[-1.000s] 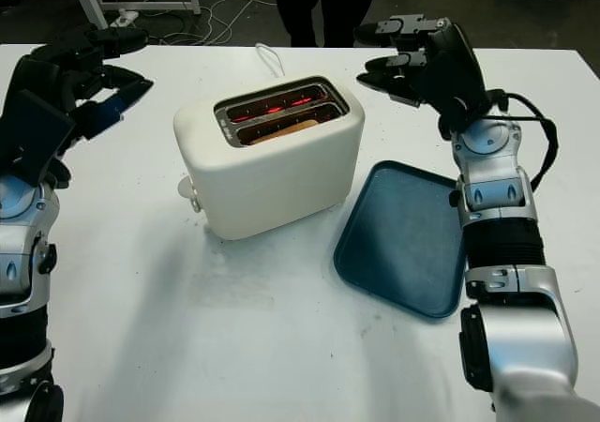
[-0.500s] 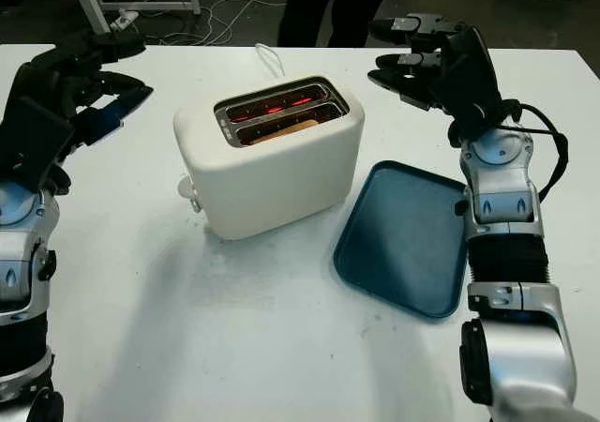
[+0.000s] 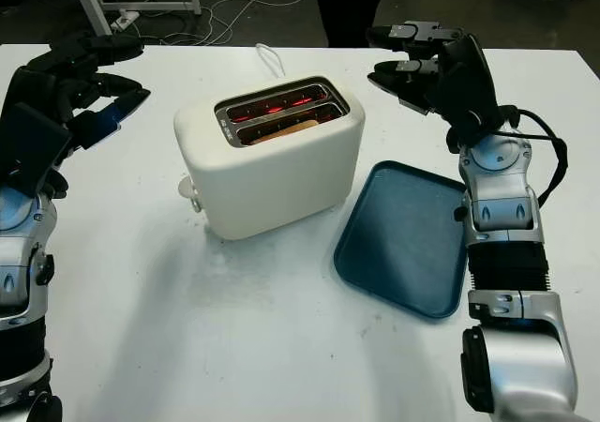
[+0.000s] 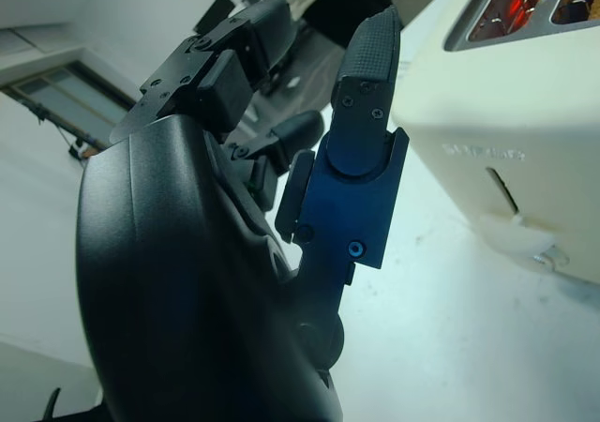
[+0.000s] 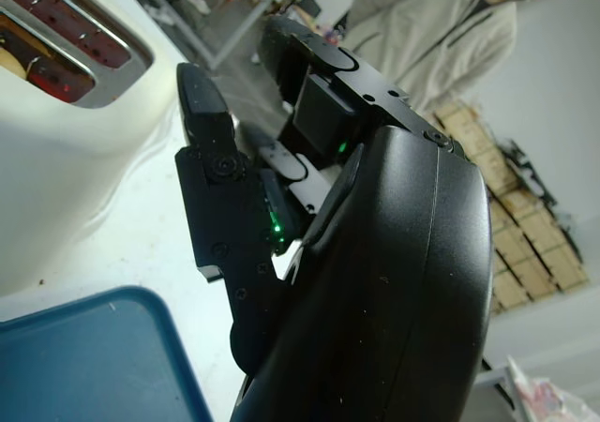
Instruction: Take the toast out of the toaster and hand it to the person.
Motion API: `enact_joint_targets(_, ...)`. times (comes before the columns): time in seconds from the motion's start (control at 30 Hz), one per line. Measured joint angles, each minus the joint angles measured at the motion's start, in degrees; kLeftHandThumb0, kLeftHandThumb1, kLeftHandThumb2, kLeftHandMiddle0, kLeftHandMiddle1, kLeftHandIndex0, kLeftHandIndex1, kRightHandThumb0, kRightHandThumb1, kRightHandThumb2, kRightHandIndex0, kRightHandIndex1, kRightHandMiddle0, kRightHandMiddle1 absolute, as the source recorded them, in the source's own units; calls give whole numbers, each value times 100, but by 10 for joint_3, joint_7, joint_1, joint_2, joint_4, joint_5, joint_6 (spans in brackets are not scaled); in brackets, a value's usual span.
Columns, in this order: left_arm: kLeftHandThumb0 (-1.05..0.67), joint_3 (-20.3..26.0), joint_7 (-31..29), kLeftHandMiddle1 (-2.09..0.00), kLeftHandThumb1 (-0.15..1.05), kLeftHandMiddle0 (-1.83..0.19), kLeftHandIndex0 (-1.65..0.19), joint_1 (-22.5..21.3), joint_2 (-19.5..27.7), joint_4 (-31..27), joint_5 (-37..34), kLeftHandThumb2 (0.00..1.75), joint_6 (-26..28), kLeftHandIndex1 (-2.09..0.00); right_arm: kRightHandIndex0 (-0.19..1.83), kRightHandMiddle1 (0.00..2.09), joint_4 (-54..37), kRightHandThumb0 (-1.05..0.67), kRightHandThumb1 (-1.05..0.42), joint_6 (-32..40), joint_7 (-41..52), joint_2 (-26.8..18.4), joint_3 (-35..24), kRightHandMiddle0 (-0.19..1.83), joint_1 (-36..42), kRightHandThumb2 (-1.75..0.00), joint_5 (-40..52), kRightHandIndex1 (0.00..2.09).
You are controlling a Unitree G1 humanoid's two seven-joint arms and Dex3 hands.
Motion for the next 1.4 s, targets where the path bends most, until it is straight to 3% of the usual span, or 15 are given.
enact_joint_targets(1.4, -50, 0, -2, -102, 92, -39, -44, -1, 2, 0, 0, 8, 2, -65, 89, 1, -27, -33, -87, 32, 13, 0, 10, 86, 0, 0, 2, 9)
